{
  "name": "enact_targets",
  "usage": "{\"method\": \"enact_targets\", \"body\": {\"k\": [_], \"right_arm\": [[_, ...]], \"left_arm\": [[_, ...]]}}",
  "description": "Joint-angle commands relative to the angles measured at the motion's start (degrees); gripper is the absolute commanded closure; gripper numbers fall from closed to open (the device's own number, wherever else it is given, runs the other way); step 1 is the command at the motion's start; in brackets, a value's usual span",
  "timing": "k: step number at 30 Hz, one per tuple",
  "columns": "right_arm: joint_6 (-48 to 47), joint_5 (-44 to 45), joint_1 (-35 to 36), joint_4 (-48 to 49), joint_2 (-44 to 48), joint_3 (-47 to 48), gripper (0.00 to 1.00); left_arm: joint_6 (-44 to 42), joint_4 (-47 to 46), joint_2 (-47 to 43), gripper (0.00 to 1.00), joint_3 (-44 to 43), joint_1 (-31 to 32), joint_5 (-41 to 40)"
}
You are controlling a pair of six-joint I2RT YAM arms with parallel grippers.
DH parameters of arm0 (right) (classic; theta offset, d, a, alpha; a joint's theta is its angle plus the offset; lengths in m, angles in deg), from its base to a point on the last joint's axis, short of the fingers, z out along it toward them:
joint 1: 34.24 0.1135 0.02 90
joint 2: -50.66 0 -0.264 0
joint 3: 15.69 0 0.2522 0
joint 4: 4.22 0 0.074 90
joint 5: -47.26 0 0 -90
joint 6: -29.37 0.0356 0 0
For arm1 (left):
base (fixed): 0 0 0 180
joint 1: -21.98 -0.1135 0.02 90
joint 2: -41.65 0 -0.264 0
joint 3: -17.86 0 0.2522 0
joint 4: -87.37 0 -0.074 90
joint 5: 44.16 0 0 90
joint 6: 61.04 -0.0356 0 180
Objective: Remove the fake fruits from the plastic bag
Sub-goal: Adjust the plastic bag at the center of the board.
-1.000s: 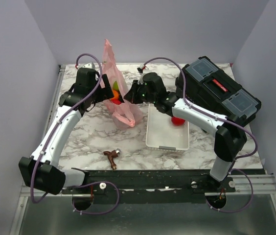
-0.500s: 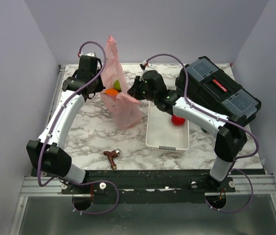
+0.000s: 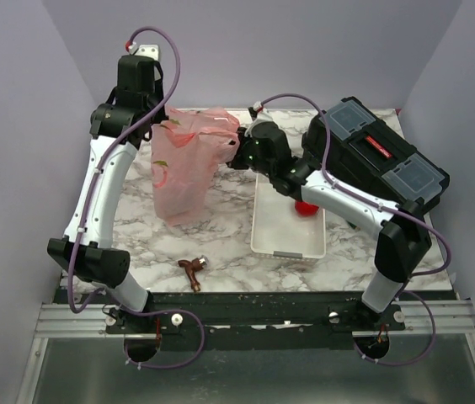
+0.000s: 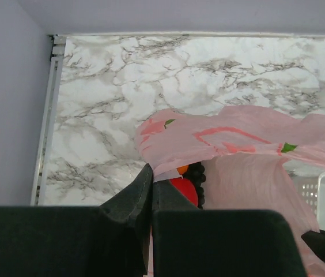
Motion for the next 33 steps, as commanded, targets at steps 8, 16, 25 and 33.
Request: {"method": "enact_targets", "body": {"k": [8, 16, 25, 33], "right_arm": [[7.4, 2.6, 1.4, 4.7, 10.1, -21.8, 0.99], [5.7, 1.9, 2.6, 1.8, 17.2, -31.9, 0.99], [-9.0, 4.9, 2.7, -7.8, 21.1, -22.9, 0.36], [-11.9, -3.0, 2.7, -3.5, 26.4, -19.7, 0.12]], "left_arm": [[-1.7, -3.8, -8.5, 1.00, 20.7, 0.5, 19.7], [-1.3, -9.9, -18.6, 1.00, 30.3, 1.7, 23.8], [-1.5, -14.2, -24.6, 1.00, 36.3, 1.7, 24.5], [0.7, -19.8, -28.6, 1.00, 42.6, 1.8, 25.9]]}}
